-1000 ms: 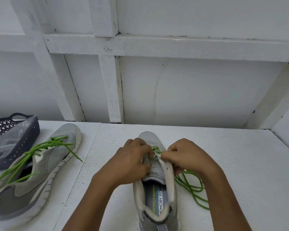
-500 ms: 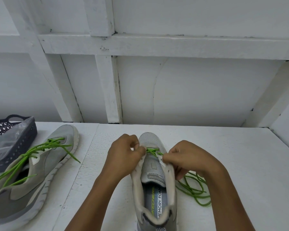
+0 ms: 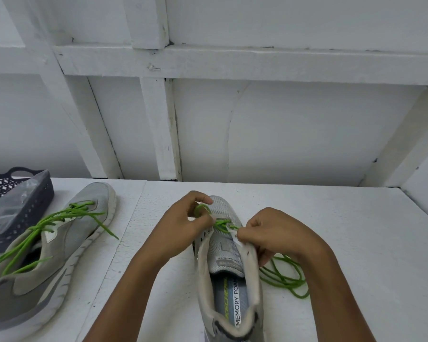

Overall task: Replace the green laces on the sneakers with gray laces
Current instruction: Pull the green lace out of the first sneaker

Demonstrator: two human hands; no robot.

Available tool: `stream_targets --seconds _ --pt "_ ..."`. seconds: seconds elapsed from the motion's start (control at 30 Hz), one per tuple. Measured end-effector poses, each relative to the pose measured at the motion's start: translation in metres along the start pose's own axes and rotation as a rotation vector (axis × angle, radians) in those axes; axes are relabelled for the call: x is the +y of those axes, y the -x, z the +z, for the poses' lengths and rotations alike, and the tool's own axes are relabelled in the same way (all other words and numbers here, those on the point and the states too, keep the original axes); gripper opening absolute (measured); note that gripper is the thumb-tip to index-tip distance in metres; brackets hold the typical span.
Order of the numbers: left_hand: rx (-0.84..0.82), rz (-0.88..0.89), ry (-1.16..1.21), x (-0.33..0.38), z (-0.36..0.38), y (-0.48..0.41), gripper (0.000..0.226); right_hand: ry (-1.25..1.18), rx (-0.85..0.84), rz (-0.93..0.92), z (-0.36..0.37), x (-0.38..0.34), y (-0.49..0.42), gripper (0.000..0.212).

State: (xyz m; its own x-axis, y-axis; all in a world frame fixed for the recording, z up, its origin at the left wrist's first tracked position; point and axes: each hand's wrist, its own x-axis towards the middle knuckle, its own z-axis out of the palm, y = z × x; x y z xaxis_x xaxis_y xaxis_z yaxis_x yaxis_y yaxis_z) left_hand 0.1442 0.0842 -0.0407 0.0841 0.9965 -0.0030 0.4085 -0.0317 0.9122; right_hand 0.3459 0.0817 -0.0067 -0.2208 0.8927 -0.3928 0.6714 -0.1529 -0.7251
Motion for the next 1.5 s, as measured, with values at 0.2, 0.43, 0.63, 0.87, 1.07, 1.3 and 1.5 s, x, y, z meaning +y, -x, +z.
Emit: stream_targets --seconds 0.2,0.43,0.63,0.87,1.07,1.3,1.5 --pt "-0.136 0.121 -0.529 0.015 0.005 0.007 0.034 0.041 -0.005 -0.007 0.001 -0.001 -0.002 0.029" --pt "-0.224 0.072 -0.772 0.022 0.013 0.013 0.032 0.106 0.006 -0.038 0.004 -0.005 0.001 0.026" --pt "-0.154 0.18 -0.508 0.014 0.014 0.007 0.009 0.091 0.005 -0.012 0.002 -0.002 0.0 0.027" --pt "0.104 0.043 0.283 0.024 0.001 0.006 0.018 0.036 -0.006 0.0 0.0 0.003 -0.002 0.029" --pt "0.117 0.012 0.937 0.025 -0.011 0.004 0.014 0.025 -0.024 0.017 -0.001 0.003 -0.003 0.026" --pt "0.043 -0.017 0.223 0.012 -0.002 0.001 0.022 0.072 -0.015 -0.001 0.001 0.0 -0.002 0.028" --pt "-0.073 -0.061 -0.141 0.008 0.008 0.004 0.025 0.199 0.003 -0.054 0.004 -0.006 0.002 0.027"
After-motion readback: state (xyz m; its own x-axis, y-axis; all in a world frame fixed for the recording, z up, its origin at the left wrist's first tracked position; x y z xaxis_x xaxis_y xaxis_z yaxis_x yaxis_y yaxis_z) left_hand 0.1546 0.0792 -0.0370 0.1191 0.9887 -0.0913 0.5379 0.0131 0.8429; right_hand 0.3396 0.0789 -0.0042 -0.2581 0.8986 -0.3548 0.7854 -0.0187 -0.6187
